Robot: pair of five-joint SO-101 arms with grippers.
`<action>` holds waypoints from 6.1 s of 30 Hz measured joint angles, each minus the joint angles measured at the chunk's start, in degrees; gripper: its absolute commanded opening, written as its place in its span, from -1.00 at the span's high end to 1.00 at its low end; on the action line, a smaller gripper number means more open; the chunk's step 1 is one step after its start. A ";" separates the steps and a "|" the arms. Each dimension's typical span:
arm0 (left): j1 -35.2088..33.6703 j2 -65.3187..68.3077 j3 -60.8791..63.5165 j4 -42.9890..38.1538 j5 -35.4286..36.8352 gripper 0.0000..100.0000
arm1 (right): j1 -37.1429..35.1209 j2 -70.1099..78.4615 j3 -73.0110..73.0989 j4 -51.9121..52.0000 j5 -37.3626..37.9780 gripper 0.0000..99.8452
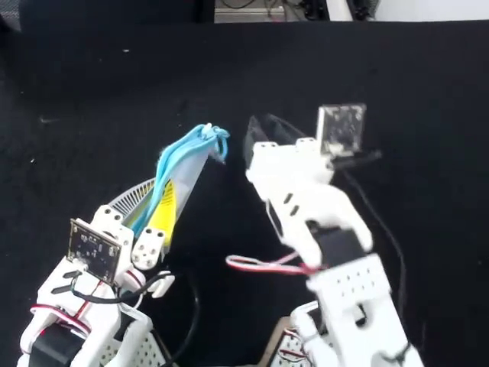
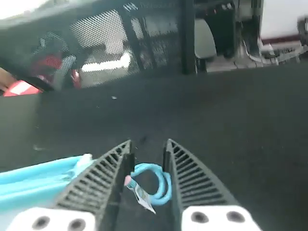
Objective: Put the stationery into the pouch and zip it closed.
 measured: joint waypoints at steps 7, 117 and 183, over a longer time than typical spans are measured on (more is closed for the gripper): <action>0.00 0.00 0.00 0.00 0.00 0.94 | -0.79 6.07 1.05 -3.52 -0.35 0.80; 13.10 0.00 1.49 1.41 -9.58 0.94 | 8.97 12.13 -5.71 -0.26 0.62 0.90; -2.99 -0.70 11.25 -5.01 -6.07 0.94 | 8.97 20.13 3.78 -12.22 -5.98 0.87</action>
